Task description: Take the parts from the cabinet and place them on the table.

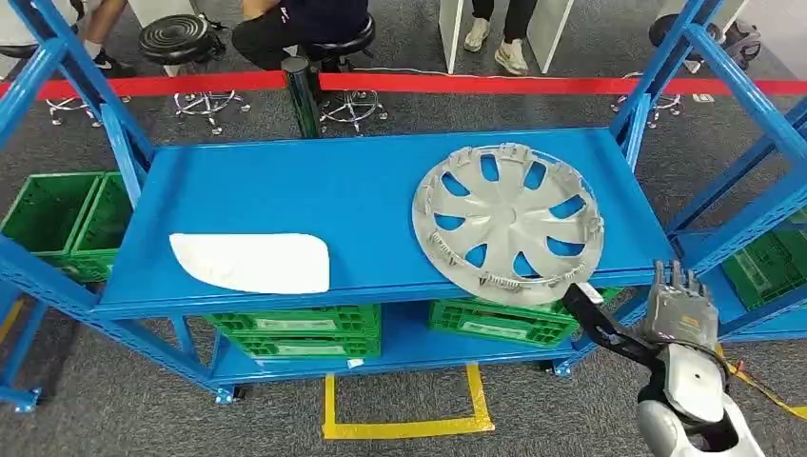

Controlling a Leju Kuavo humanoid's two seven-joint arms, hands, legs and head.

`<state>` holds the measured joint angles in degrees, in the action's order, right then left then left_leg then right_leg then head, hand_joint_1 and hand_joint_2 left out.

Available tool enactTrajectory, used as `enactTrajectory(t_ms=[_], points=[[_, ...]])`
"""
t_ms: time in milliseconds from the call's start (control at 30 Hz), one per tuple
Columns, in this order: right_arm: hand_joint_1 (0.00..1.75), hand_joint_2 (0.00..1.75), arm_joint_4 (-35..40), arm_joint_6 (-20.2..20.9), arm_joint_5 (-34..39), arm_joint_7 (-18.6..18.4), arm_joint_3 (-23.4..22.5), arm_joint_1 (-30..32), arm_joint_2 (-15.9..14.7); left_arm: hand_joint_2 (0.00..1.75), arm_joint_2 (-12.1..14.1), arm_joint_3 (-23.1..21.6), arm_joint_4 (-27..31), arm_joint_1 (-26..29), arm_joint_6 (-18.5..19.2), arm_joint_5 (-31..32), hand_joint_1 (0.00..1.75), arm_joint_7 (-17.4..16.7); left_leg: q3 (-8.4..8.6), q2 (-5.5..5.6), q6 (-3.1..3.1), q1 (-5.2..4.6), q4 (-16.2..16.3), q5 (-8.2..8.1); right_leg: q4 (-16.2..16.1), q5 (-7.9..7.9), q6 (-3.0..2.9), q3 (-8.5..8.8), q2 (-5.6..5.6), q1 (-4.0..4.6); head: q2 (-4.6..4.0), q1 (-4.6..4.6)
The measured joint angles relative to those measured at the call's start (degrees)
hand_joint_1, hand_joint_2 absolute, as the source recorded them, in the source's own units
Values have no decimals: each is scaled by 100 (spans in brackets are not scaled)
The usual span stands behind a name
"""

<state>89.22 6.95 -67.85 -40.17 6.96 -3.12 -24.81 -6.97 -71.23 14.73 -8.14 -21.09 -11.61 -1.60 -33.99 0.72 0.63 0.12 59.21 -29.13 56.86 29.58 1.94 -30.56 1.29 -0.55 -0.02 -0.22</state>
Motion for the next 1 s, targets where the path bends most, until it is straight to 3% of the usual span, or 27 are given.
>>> enactTrajectory(t_ms=[67,100,167,200,233,267,300,333,367,400,500,567,600,667,700,733,767,867,900,1000], points=[[0,175,-2,-52,61,0,-313,156,42,0,0,0,13,-4,-2,-2,0,0,36,3,62,39,-52,15,146,162,64,-47,-42,-16,0,16],[0,175,-9,-57,68,0,-427,217,51,0,-2,0,20,-7,-2,-2,0,0,36,2,96,37,-52,11,461,350,81,-193,-65,-17,0,20],[0,175,-35,-61,94,0,-648,377,81,0,0,0,33,-4,0,-2,0,-9,36,5,118,23,-51,1,1420,767,109,-659,-79,-16,0,22],[0,175,-48,-61,122,0,-728,450,98,0,2,0,33,1,0,-2,0,-22,38,8,131,15,-50,-6,1759,843,110,-842,-83,-16,0,26],[0,175,-57,-61,125,0,-786,506,116,0,7,0,33,4,0,-2,0,-28,48,11,134,3,-50,-9,1814,775,96,-894,-85,-16,0,26],[0,175,-66,-59,123,0,-851,536,136,0,9,0,33,4,0,0,0,-31,61,12,140,-5,-49,-14,1615,568,74,-831,-86,-15,0,26],[0,175,-68,-52,114,0,-910,547,155,0,7,0,35,3,0,0,0,-42,82,11,144,-16,-49,-25,1221,296,48,-671,-86,-14,0,26],[0,175,-66,-41,94,0,-965,548,162,0,4,0,37,2,0,0,0,-44,111,9,136,-24,-50,-40,680,-6,11,-429,-87,-8,0,26],[0,175,-63,-30,66,0,-1004,543,166,0,2,0,39,2,0,7,0,-44,124,2,124,-26,-56,-54,222,-158,-35,-240,-89,7,0,26],[0,175,-61,2,46,0,-1032,529,171,0,0,0,46,-5,2,17,0,-46,109,-4,103,-62,-42,-63,142,-100,-54,-177,-93,30,0,26],[0,175,-37,105,-11,0,-1067,511,171,0,0,2,46,-8,9,24,0,-46,106,-54,33,-44,-78,-42,81,-80,-96,-172,-107,51,0,24],[0,175,-20,164,-44,0,-1067,479,173,0,13,2,46,-12,9,33,0,-44,100,-77,-41,-66,-6,-145,-37,-147,-164,-119,-100,-2,0,20],[0,175,-4,230,-46,0,-1063,461,171,0,15,2,48,-13,9,35,0,-37,-16,-77,-69,-57,243,-337,-59,-158,-193,-107,-99,-8,0,-7],[0,175,24,446,-68,2,-1030,393,169,0,17,2,48,-9,18,42,0,-9,-440,-71,-111,-25,1120,-754,-55,-156,-201,-109,-97,-4,0,-20],[0,175,24,536,-85,2,-1013,352,169,0,20,2,48,-9,18,44,0,4,-634,-70,-125,-16,1482,-868,-52,-155,-201,-109,-94,1,0,-22],[0,175,24,597,-107,2,-993,305,169,0,20,2,48,-11,17,52,0,18,-723,-71,-132,-15,1620,-835,-45,-150,-200,-108,-92,2,0,-20],[0,175,24,628,-111,2,-965,270,166,0,20,2,48,-11,17,52,0,20,-665,-72,-132,-14,1477,-674,-39,-143,-196,-99,-92,2,0,-22],[0,175,50,693,-111,2,-912,193,158,0,28,2,48,-11,20,63,0,18,-16,-84,-79,-14,137,75,-1,-95,-150,-69,-93,2,0,-24],[0,175,81,749,-126,2,-882,162,138,0,29,2,48,-16,28,81,0,9,48,-86,-52,-26,7,-24,21,-75,-118,-83,-95,32,0,-24],[0,175,136,1006,-190,18,-595,-161,29,0,31,2,48,-4,120,144,0,-26,54,-123,31,-61,-47,-20,27,-93,-45,-110,-106,10,0,-9]])
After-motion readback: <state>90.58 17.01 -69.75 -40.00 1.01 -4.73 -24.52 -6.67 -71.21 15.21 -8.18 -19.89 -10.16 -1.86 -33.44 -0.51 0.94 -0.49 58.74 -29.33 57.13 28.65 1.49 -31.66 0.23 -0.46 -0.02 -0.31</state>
